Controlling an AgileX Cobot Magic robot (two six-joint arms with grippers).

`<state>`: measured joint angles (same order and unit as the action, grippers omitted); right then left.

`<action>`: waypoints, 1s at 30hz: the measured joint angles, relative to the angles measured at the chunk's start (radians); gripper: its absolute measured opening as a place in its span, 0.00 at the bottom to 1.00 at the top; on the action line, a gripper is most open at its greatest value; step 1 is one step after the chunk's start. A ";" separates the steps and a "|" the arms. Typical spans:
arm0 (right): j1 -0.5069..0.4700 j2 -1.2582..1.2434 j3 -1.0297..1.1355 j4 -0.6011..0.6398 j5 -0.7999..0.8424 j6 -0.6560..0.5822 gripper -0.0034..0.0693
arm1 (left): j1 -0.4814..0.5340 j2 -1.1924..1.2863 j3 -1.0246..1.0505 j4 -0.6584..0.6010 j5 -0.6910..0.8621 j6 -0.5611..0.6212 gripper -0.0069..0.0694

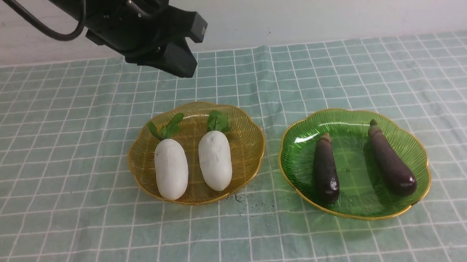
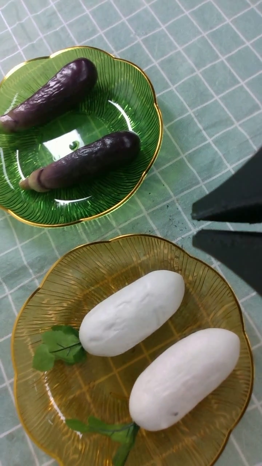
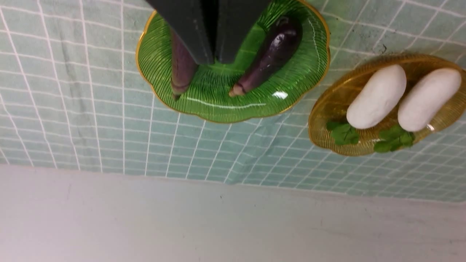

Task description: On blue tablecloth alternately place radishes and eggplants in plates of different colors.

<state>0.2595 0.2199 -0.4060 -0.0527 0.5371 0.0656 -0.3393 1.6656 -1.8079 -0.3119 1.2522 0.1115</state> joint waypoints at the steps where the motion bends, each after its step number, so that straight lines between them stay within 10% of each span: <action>1: 0.000 0.000 0.000 0.000 -0.002 0.001 0.03 | 0.000 0.000 0.000 0.003 0.000 0.003 0.09; 30: -0.012 -0.079 0.107 -0.002 -0.018 0.002 0.03 | 0.000 0.046 0.000 0.028 0.001 0.007 0.08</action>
<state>0.2471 0.1411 -0.2992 -0.0546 0.5189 0.0676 -0.3393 1.7120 -1.8079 -0.2839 1.2529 0.1187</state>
